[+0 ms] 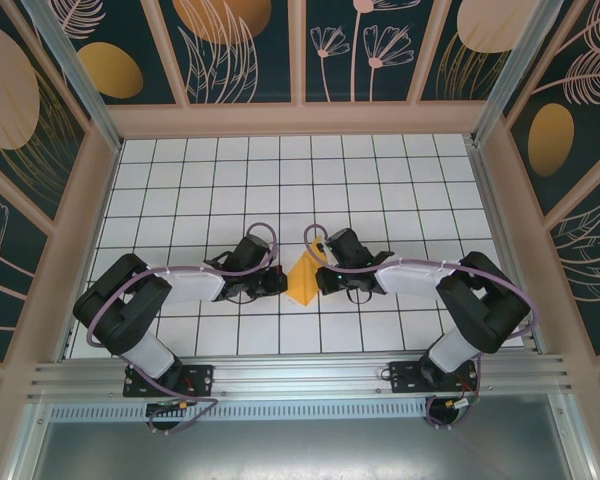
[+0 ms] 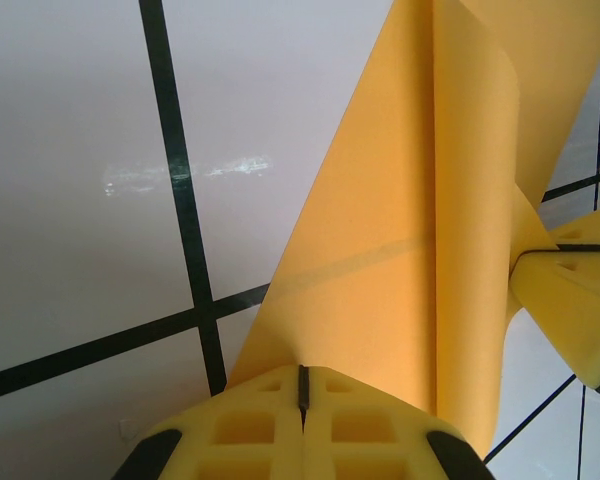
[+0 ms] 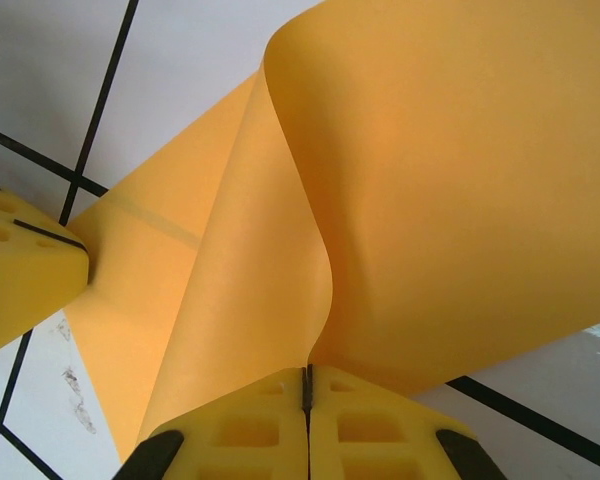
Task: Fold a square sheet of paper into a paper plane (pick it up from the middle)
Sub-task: Fold the triangle a second time at the center of the table.
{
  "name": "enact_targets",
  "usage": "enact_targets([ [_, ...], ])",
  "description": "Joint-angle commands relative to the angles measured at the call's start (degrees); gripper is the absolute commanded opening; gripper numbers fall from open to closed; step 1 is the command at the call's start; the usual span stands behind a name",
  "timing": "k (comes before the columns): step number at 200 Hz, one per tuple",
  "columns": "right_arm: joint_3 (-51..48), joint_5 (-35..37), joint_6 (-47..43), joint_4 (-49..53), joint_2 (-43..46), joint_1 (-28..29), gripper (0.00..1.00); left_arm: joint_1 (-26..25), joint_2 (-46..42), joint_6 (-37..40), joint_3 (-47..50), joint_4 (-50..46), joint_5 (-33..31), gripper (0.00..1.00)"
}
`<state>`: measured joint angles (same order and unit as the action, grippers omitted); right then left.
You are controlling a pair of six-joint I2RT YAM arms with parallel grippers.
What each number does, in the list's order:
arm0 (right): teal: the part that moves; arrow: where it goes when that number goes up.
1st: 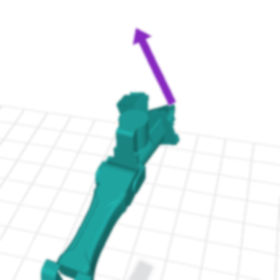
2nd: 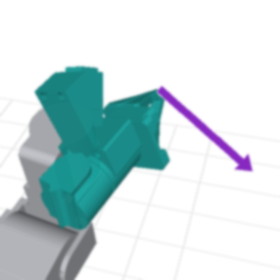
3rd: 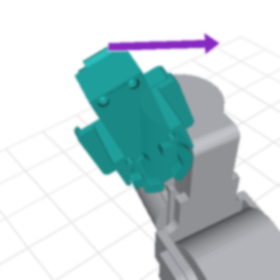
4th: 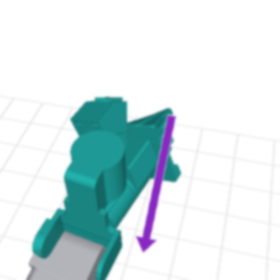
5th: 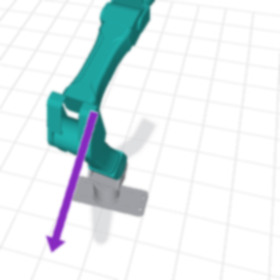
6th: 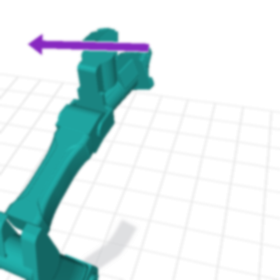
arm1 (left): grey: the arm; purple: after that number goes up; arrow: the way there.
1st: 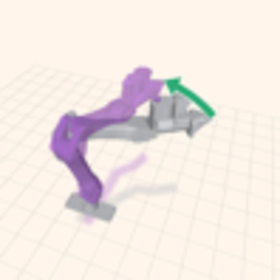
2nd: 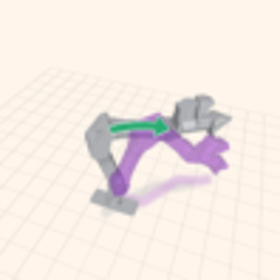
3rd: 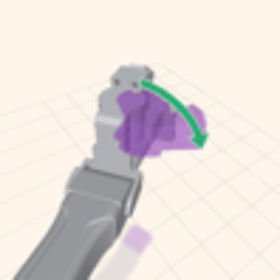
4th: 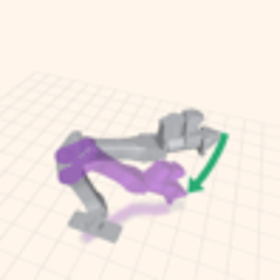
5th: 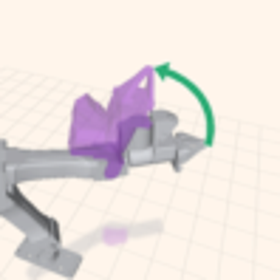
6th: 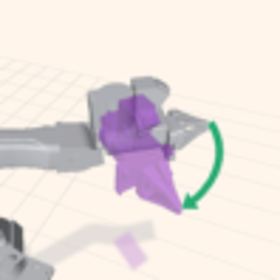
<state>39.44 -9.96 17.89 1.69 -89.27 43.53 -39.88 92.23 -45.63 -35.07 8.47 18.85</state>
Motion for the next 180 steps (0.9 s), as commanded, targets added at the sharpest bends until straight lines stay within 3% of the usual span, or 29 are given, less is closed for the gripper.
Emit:
enact_targets([
  [1,-0.38,1.55,-0.90,-2.30,-0.36,-0.21,0.07,-0.28,1.11,1.28,-0.26,-4.00,-2.26,0.05],
  [180,2.55,1.25,-2.59,-1.05,-2.25,-0.24,0.08,-0.27,1.20,1.71,-0.09,-4.43,-2.52,0.05],
])
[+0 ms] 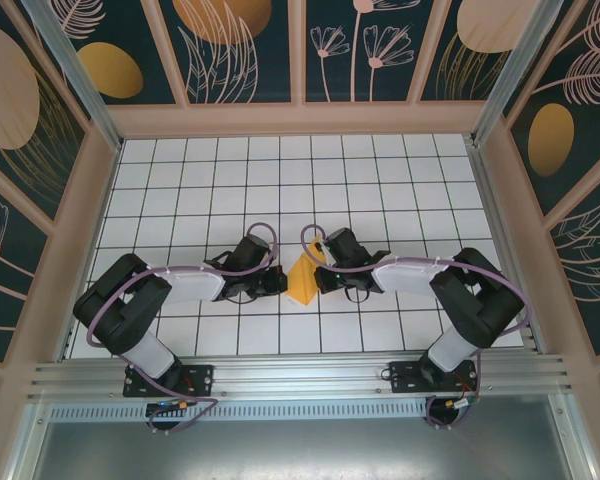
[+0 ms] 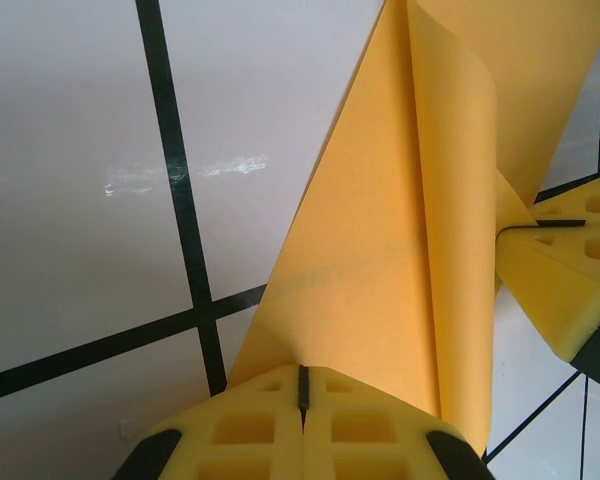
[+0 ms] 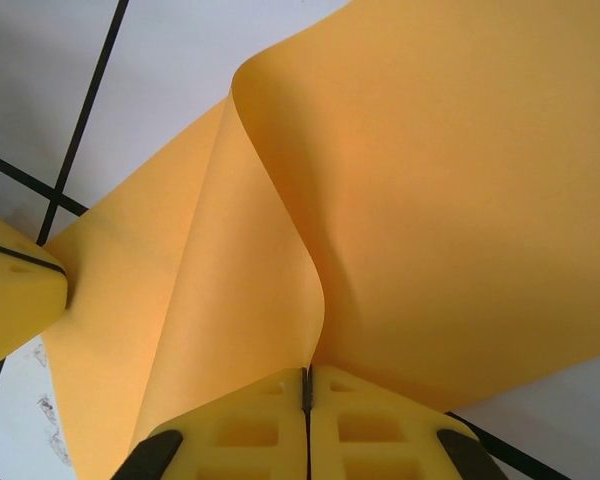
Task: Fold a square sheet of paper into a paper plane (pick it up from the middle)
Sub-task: Fold the triangle a second time at the center of the table.
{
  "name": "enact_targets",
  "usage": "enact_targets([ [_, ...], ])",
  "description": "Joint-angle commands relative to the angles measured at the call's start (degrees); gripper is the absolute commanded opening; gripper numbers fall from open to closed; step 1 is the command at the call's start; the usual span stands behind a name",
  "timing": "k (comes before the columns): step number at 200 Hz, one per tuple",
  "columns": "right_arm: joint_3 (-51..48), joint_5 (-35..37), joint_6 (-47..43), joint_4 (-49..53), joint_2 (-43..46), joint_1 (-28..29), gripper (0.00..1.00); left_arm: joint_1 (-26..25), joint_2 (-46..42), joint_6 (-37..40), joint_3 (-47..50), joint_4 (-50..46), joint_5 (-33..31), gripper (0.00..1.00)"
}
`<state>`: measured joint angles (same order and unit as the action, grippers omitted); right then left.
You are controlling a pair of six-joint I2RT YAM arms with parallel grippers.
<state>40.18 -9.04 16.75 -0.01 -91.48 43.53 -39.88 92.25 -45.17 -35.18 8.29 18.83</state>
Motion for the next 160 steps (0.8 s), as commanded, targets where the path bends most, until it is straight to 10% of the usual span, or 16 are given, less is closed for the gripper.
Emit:
enact_targets([
  [1,1.82,0.34,-1.46,0.68,-0.07,-0.26,0.08,-0.28,1.18,1.24,0.02,-4.25,-2.44,0.05],
  [160,1.93,1.75,-2.16,2.18,-2.68,-0.99,0.08,-0.21,1.18,1.42,-0.40,-4.61,-2.57,0.05],
])
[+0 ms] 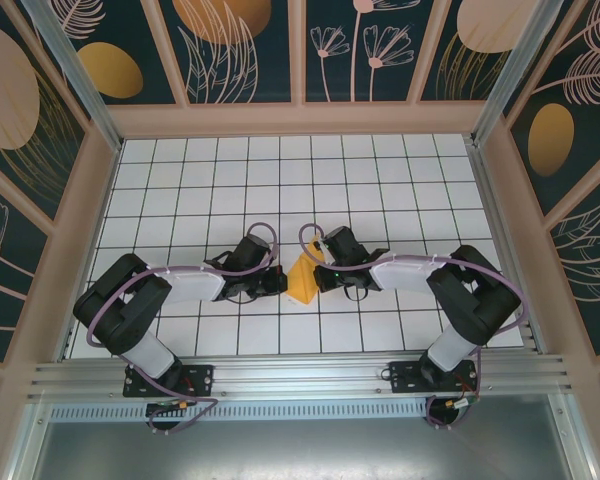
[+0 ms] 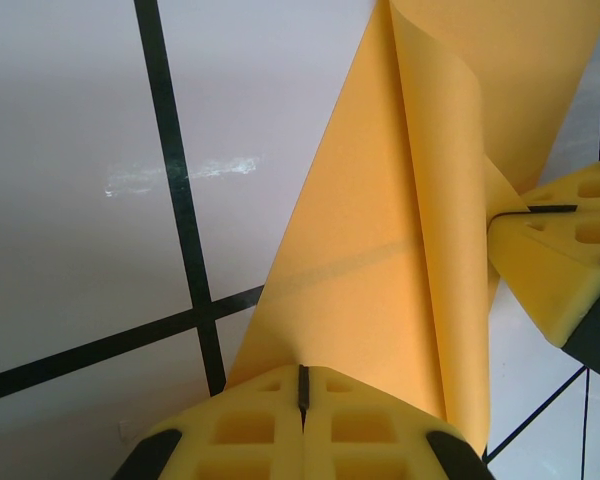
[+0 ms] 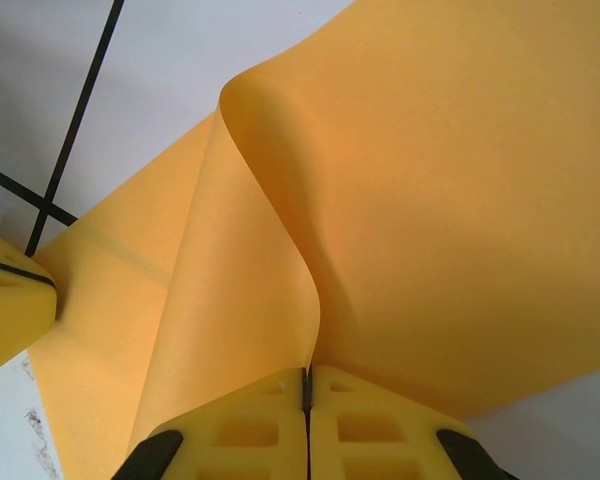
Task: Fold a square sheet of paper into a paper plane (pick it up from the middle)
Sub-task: Fold the triangle a second time at the center of the table.
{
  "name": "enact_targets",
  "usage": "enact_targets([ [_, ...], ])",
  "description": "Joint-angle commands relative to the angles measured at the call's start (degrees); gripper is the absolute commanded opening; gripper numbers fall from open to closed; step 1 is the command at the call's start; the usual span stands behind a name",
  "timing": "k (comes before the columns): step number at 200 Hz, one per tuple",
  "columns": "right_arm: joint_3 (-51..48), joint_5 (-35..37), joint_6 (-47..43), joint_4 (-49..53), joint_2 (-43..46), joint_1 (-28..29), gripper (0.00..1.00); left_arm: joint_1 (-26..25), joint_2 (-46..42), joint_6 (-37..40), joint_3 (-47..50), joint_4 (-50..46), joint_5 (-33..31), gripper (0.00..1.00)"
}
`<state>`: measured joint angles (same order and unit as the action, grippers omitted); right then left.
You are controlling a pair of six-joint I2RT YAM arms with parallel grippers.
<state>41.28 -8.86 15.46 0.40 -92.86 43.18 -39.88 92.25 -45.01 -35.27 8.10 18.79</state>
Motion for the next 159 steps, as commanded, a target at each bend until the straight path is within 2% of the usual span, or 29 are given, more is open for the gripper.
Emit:
enact_targets([
  [1,0.87,1.57,-0.92,1.74,-1.28,-0.64,0.08,-0.21,1.18,1.30,-0.32,-4.46,-2.53,0.05],
  [28,1.11,1.92,-0.89,2.49,-1.96,-0.75,0.08,-0.24,0.72,1.42,-0.92,-5.25,-2.95,0.08],
  [75,0.65,1.20,-0.53,2.11,-3.25,-0.73,0.07,-0.29,-5.67,0.08,-3.26,-6.27,-4.22,0.25],
  [106,0.47,1.35,-0.76,2.10,-3.00,-0.73,0.07,-0.26,-8.81,-2.72,-3.24,-3.03,-4.41,0.24],
  [126,0.26,1.26,-0.60,1.81,-2.97,-0.73,0.07,-0.28,-8.05,-5.48,-2.94,2.74,-1.34,0.18],
  [146,0.13,1.13,-0.44,1.67,-3.00,-0.74,0.07,-0.29,-7.10,-6.92,-5.30,2.69,1.74,0.17],
  [159,-0.03,0.96,-0.30,1.29,-2.81,-0.73,0.07,-0.29,-7.47,-9.09,-4.31,7.04,2.33,0.17],
])
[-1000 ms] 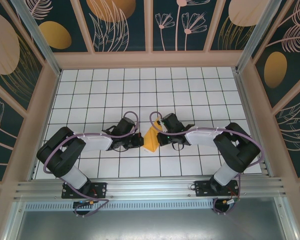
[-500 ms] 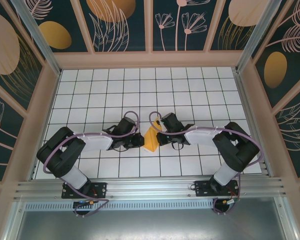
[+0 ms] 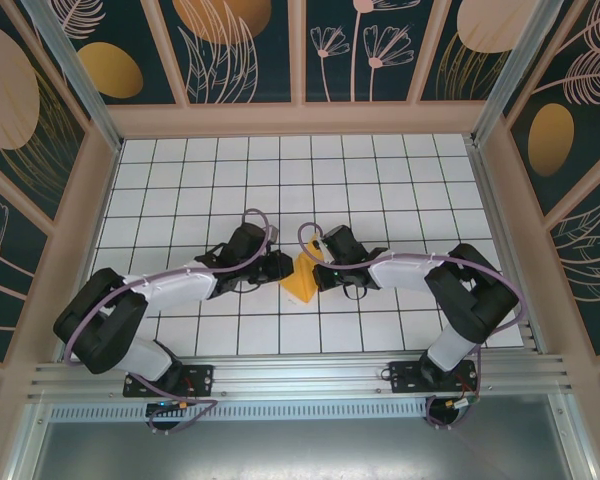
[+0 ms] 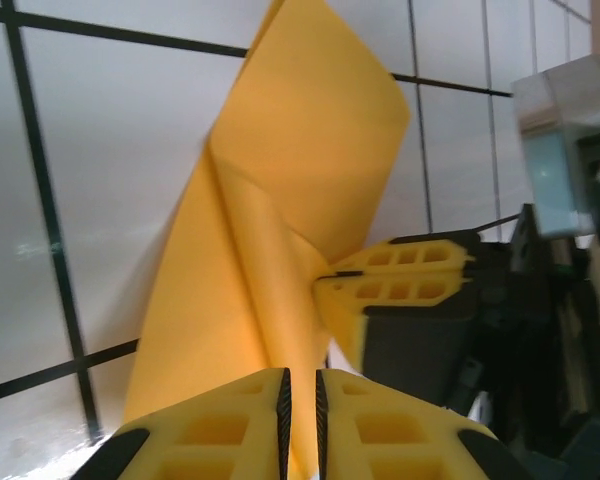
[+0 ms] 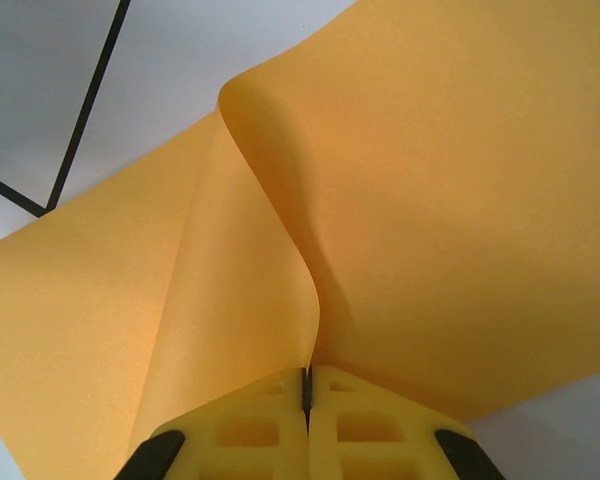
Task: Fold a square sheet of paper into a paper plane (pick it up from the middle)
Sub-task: Fold the triangle a second time at the center of the table.
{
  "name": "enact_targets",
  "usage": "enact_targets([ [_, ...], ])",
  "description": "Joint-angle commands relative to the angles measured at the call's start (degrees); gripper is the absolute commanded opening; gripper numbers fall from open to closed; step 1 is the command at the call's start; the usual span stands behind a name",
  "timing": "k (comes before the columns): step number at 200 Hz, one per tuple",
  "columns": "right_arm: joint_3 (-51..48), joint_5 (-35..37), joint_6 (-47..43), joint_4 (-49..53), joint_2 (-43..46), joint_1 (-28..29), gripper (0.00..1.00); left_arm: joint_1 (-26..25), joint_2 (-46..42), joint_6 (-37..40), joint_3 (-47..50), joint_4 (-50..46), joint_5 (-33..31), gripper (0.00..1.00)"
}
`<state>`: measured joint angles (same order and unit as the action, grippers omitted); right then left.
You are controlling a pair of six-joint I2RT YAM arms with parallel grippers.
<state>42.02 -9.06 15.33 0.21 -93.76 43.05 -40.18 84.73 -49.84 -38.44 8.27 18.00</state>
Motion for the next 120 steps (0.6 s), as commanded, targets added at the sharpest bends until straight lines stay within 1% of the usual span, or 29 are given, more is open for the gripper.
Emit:
enact_targets([
  [1,-0.83,1.11,-0.15,1.38,-1.89,-0.60,0.07,0.02,0.07,-4.36,-1.04,7.16,3.15,0.17],
  [15,-0.91,0.89,-0.02,0.83,-2.16,-0.60,0.07,0.14,2.18,-5.21,-1.19,8.57,2.81,0.15],
  [23,-0.74,0.89,0.00,0.99,-2.35,-0.60,0.07,0.13,4.19,-5.91,-1.55,10.09,3.88,0.15],
  [39,-0.60,0.80,0.05,1.11,-2.48,-0.60,0.07,0.18,7.80,-9.82,-0.47,17.77,7.90,0.12],
  [51,-0.72,0.86,0.05,1.00,-2.30,-0.60,0.07,0.11,9.36,-12.21,0.60,22.05,8.73,0.11],
  [79,-0.89,0.90,-0.03,1.15,-2.06,-0.60,0.07,0.11,10.14,-12.30,0.46,22.58,7.53,0.11],
  [120,-0.84,0.77,0.05,1.12,-2.40,-0.57,0.07,0.14,13.10,-13.08,0.37,23.76,8.85,0.11],
])
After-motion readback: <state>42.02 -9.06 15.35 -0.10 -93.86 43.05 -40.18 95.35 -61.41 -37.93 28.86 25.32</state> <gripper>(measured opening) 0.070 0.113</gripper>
